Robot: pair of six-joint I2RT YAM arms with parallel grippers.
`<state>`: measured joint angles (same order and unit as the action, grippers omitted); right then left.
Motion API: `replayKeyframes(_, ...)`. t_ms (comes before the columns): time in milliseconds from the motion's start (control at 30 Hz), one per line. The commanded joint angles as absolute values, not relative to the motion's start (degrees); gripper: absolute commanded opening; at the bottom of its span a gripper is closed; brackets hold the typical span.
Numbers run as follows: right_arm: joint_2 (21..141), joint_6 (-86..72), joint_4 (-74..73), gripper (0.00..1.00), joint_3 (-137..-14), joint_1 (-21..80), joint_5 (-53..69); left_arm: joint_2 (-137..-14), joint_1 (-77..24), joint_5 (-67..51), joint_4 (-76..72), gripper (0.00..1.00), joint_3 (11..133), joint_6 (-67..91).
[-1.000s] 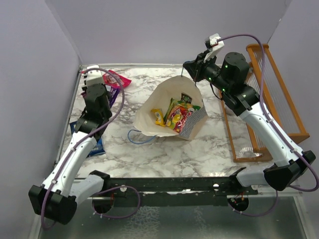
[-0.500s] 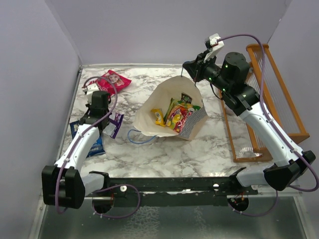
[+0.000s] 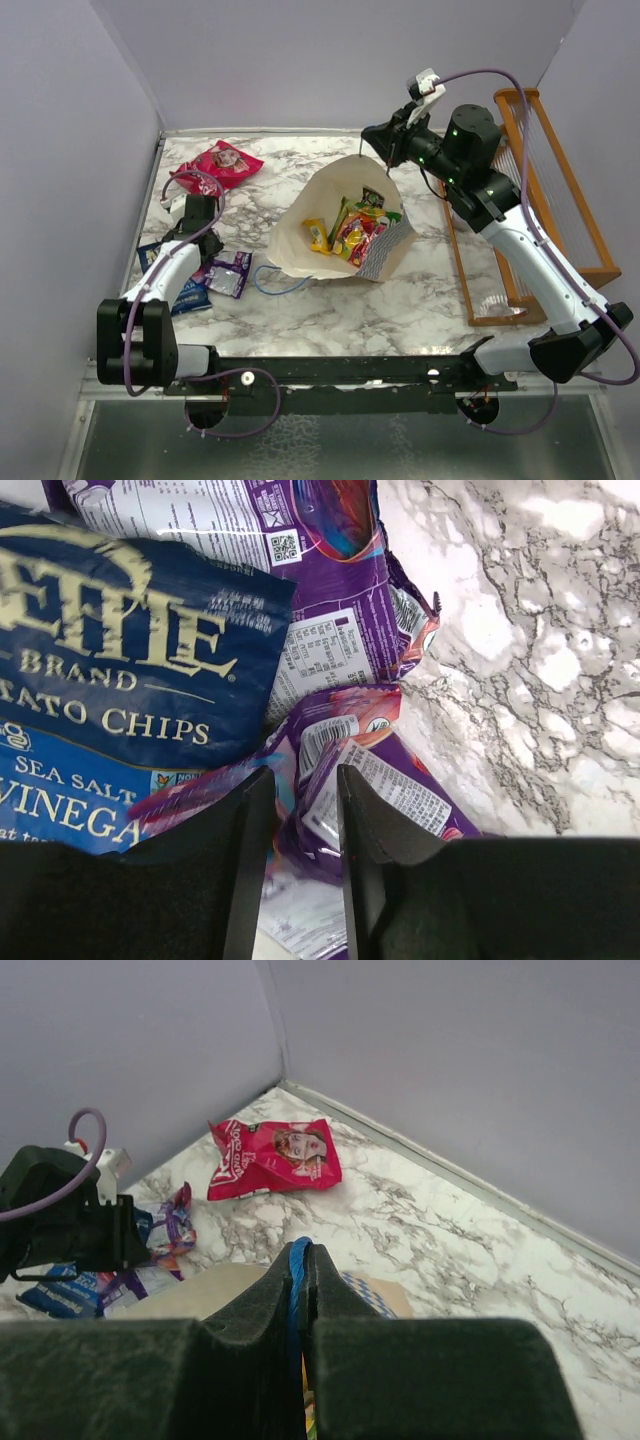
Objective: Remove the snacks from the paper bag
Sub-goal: Place the snack at the center of the board, then take out the snack from the paper bag.
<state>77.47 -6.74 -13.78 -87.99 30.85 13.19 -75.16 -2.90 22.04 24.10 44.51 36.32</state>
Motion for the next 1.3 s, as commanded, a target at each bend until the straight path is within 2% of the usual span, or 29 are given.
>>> replayKeyframes(0,77.77,-4.66,-8.85,0.02,-91.26,31.11,19.5,-74.56,-1.34,16.12,24.99,0.37,47.0,36.83)
replayKeyframes(67,78.03,-4.19,-8.73,0.02,-91.57,31.11,20.7,-73.03,-1.3,14.16,24.94,0.43,47.55,36.03)
replayKeyframes(233,78.64,-3.25,-8.53,0.02,-92.15,31.11,24.09,-66.22,-1.28,5.38,22.34,0.66,48.94,31.23)
replayKeyframes(333,78.84,-2.66,-8.38,0.02,-92.1,31.11,25.86,-60.23,-1.3,-1.87,18.07,0.73,49.25,27.67)
replayKeyframes(500,78.63,-2.1,-8.01,0.02,-91.09,31.11,27.34,-56.2,-1.32,-6.46,19.25,0.72,57.23,25.25)
replayKeyframes(667,79.12,-0.07,-8.17,0.02,-90.91,31.07,30.99,-55.79,-1.45,-15.91,19.35,0.69,63.58,24.92)
replayKeyframes(833,79.85,-1.11,-6.85,0.02,-91.65,31.11,33.96,-53.31,-3.91,-25.3,11.96,0.69,61.91,29.58)
replayKeyframes(1100,81.97,-2.45,-5.98,0.02,-94.03,31.11,33.08,-48.98,-10.63,-28.77,6.3,0.67,60.53,31.49)
replayKeyframes(1267,82.66,-2.54,-5.49,0.02,-94.98,31.11,29.85,-49.51,-19.51,-26.97,3.76,0.64,57.97,32.77)
